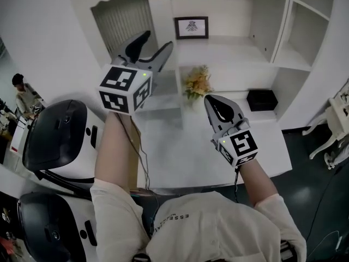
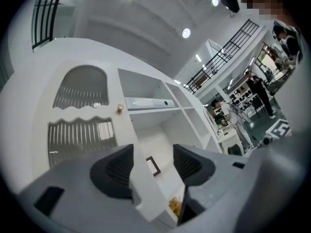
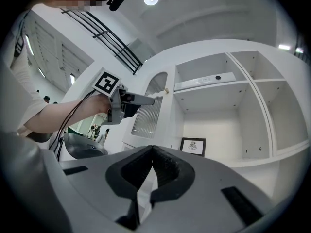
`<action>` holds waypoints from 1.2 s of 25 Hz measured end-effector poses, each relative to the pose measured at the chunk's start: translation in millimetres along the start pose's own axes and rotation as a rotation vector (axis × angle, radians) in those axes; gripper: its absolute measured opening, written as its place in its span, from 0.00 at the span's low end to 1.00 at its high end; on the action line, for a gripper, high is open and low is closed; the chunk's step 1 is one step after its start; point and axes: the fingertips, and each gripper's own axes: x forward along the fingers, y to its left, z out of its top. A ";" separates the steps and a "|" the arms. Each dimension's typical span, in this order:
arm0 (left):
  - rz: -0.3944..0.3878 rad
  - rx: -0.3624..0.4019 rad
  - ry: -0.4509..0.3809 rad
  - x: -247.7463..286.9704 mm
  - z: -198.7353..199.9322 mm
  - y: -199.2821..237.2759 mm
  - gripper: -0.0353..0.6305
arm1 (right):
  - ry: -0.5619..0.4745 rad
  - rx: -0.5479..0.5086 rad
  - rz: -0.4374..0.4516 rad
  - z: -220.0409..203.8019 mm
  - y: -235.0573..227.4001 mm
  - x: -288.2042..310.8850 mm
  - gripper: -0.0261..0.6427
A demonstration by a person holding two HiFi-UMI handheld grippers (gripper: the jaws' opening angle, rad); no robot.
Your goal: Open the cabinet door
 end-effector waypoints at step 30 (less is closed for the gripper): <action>0.229 0.280 0.018 100.5 93.8 103.3 0.24 | 0.019 -0.017 -0.045 -7.7 -35.5 45.3 0.06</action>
